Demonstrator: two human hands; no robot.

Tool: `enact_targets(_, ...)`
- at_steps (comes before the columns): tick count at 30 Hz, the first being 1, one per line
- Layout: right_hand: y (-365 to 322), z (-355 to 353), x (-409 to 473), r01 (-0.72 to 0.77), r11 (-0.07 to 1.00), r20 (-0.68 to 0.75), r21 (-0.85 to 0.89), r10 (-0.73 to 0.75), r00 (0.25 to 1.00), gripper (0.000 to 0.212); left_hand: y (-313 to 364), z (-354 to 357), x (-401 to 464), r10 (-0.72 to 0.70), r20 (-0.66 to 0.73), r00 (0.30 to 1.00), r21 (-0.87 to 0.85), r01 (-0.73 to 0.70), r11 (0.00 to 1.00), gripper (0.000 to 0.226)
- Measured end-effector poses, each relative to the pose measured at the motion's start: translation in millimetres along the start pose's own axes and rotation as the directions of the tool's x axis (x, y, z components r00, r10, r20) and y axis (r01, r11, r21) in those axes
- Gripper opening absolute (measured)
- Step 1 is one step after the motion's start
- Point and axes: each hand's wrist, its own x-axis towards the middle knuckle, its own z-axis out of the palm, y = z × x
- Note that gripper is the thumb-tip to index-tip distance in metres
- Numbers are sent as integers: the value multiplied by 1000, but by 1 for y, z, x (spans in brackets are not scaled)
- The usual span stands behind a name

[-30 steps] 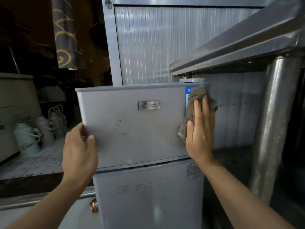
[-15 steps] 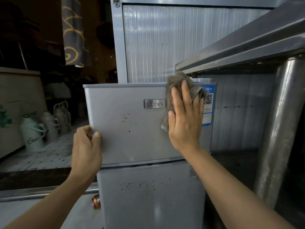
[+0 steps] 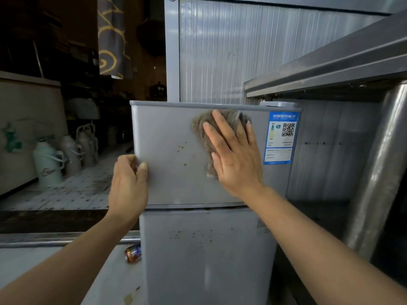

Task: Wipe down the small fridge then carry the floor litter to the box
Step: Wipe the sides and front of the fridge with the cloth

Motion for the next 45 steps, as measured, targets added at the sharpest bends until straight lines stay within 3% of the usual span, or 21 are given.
enact_targets(4,-38,20,-8,-37,997,-64,64,41,997,61,-3,0,1,5,-6,1000,-22,-6,1000,16)
enact_targets(8,-60,31,-63,227,974,59,12,-228,972,63,0,-5,1,-6,-2,1000,-53,6,999,12)
enact_targets(12,-52,19,-55,336,941,149,-40,-327,933,65,-4,-14,-4,-30,89,996,-103,39,994,22)
enact_targets(14,-49,13,-18,279,958,103,-60,-273,957,65,-11,-19,-11,-59,152,987,-124,79,989,25)
enact_targets(17,-54,10,41,51,998,-3,-27,-51,999,62,-25,-23,-20,-154,257,954,-118,189,975,26)
enact_targets(19,-68,17,46,-19,1000,-27,-12,19,999,60,-30,-26,-24,-194,324,926,-117,243,963,27)
enact_targets(21,-85,29,16,87,996,18,-24,-87,996,62,-33,-30,-25,-192,361,913,-140,257,956,30)
enact_targets(24,-103,40,-42,342,940,155,-20,-335,929,60,-33,-36,-26,-164,385,908,-200,256,946,29)
enact_targets(28,-101,35,-44,400,916,250,-29,-381,890,61,-32,-42,-26,-142,439,887,-246,271,931,28)
enact_targets(30,-101,25,-14,351,935,218,-55,-332,918,61,-33,-42,-25,-144,443,885,-256,279,926,29)
enact_targets(33,-103,11,60,129,991,66,-40,-126,990,55,-40,-39,-27,-163,454,876,-265,308,914,34)
enact_targets(35,-109,7,93,111,993,24,-36,-110,994,48,-47,-38,-25,-173,461,870,-281,328,902,40)
enact_targets(38,-120,16,90,223,970,55,-102,-218,974,38,-55,-38,-22,-230,438,869,-352,401,846,38)
enact_targets(42,-140,38,23,428,897,181,-112,-405,896,34,-69,-34,-32,-373,375,849,-477,521,707,44)
enact_targets(45,-154,51,-29,441,894,257,-76,-409,875,35,-81,-38,-50,-405,390,827,-468,557,686,49)
